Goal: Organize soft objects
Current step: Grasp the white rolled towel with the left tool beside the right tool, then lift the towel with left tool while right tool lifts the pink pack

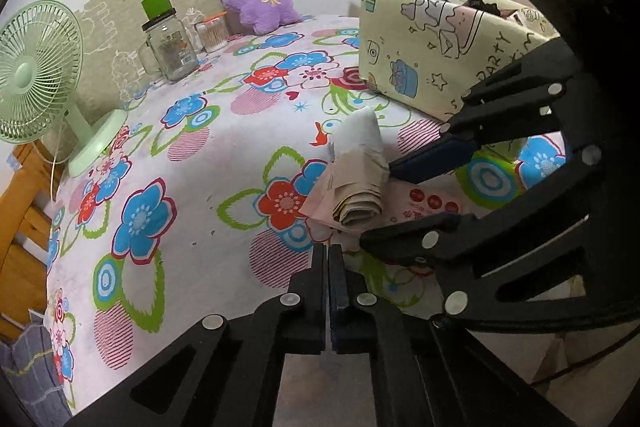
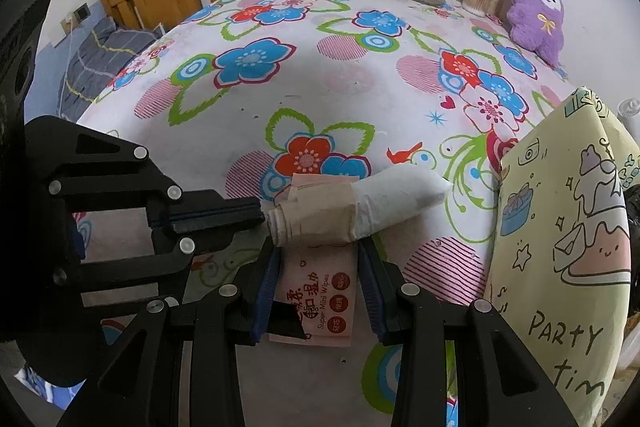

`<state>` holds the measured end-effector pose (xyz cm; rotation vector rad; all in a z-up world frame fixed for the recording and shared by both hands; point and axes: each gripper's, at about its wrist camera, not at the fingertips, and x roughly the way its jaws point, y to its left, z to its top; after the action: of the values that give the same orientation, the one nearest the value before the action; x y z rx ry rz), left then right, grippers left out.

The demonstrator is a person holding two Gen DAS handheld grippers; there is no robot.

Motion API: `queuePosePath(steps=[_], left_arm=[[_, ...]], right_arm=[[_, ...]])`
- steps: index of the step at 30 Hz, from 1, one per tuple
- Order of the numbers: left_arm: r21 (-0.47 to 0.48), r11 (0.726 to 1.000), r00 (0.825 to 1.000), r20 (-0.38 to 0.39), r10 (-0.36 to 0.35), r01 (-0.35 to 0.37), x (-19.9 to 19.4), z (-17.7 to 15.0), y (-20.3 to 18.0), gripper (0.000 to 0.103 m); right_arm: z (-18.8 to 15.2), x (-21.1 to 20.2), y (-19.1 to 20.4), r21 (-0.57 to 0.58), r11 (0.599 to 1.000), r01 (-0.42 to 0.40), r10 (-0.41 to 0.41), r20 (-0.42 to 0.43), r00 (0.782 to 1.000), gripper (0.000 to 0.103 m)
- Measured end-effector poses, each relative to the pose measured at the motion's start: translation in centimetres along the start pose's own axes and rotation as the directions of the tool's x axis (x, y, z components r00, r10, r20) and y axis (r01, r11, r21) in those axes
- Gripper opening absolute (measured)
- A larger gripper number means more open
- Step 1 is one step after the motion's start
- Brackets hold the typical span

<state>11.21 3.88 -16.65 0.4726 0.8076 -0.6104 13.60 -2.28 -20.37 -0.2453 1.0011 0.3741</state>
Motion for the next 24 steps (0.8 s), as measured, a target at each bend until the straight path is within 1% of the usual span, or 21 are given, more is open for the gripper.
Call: queuePosePath(steps=[1, 2, 3, 6, 8, 12, 13, 16, 19, 21, 23, 24], left_arm=[[0.002, 1.0, 1.0, -0.003, 0.013, -0.013, -0.1, 0.0, 0.0, 0.014], [0.005, 1.0, 1.0, 0.0, 0.019, -0.019, -0.2, -0.1, -0.1, 0.036], [0.007, 1.0, 1.0, 0.013, 0.024, -0.024, -0.5, -0.1, -0.1, 0.041], [0.03, 0.999, 0.999, 0.034, 0.011, -0.012, -1.1, 0.1, -0.6, 0.044], [0.037, 0.999, 0.999, 0.03, 0.014, -0.016, -1.1, 0.2, -0.7, 0.049], [0.038, 0.999, 0.999, 0.021, 0.034, -0.035, -1.4, 0.3, -0.8, 0.049], [0.035, 0.998, 0.999, 0.018, 0.044, -0.044, -1.5, 0.3, -0.8, 0.05], [0.022, 0.996, 0.996, 0.006, 0.09, -0.09, -1.8, 0.3, -0.6, 0.059], [0.003, 0.994, 0.994, 0.001, 0.111, -0.111, -2.0, 0.4, -0.6, 0.06], [0.003, 0.994, 0.994, 0.012, 0.109, -0.109, -2.3, 0.4, -0.9, 0.063], [0.006, 0.994, 0.994, 0.024, 0.109, -0.109, -2.5, 0.6, -1.3, 0.07], [0.005, 0.994, 0.993, 0.031, 0.111, -0.111, -2.6, 0.6, -1.5, 0.071]], right_arm=[[0.0, -0.1, 0.0, 0.004, 1.0, 0.001, -0.001, 0.0, 1.0, 0.041], [-0.1, -0.1, -0.2, 0.011, 1.0, 0.001, -0.001, 0.001, 1.0, 0.041], [-0.2, -0.2, -0.2, 0.016, 1.0, -0.001, 0.001, -0.002, 1.0, 0.041], [-0.4, -0.4, -0.2, 0.018, 1.0, 0.008, -0.008, -0.003, 1.0, 0.041], [-0.6, -0.6, -0.3, 0.025, 1.0, 0.005, -0.005, -0.004, 1.0, 0.041], [-0.7, -1.5, -0.1, 0.017, 1.0, -0.004, 0.004, 0.014, 1.0, 0.041], [-0.6, -1.8, 0.0, 0.014, 1.0, -0.007, 0.006, 0.022, 1.0, 0.041], [-0.1, -3.0, 0.5, 0.005, 1.0, -0.024, 0.024, 0.058, 0.998, 0.041], [0.4, -4.3, 0.9, -0.006, 1.0, -0.024, 0.025, 0.092, 0.995, 0.041], [0.4, -4.9, 1.0, -0.006, 1.0, -0.013, 0.013, 0.102, 0.995, 0.041], [0.5, -5.2, 0.9, -0.004, 1.0, -0.007, 0.007, 0.108, 0.994, 0.041], [0.5, -5.4, 0.9, -0.001, 1.0, -0.004, 0.004, 0.112, 0.994, 0.041]])
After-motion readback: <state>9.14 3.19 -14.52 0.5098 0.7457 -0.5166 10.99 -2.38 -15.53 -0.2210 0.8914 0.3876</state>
